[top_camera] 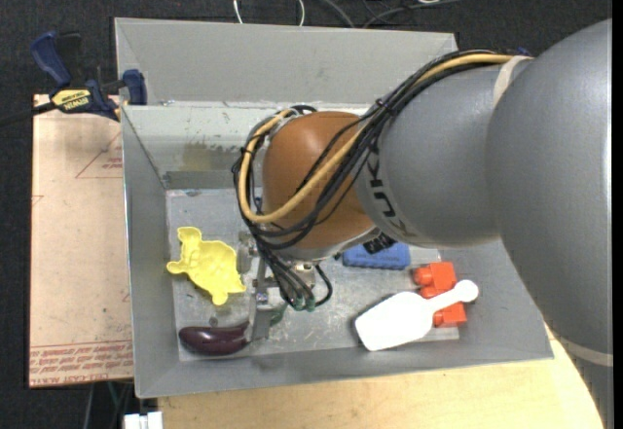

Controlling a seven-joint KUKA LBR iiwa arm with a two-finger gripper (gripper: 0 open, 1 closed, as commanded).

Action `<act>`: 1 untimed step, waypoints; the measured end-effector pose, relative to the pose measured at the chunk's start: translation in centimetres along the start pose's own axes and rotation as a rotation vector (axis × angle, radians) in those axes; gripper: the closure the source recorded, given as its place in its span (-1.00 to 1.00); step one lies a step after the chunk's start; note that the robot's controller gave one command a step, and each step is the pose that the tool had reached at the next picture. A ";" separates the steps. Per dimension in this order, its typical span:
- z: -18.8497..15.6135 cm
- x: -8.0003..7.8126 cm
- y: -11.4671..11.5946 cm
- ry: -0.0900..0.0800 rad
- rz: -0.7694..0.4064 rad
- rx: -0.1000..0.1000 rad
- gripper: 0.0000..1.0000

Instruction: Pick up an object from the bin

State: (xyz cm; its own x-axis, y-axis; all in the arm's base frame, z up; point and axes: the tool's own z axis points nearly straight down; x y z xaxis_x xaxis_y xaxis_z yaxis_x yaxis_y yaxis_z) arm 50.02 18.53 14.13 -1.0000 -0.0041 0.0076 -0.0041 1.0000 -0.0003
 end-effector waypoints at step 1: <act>-0.4 -0.2 -0.1 -0.007 0.004 -0.001 -1.00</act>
Offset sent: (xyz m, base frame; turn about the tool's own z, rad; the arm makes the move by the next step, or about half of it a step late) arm 0.0132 0.0220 -0.0713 0.1965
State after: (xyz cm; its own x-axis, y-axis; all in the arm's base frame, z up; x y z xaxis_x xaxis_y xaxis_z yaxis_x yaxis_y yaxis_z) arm 50.24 18.44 14.54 -1.0000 -0.0002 0.0008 -0.0002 1.0000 0.0009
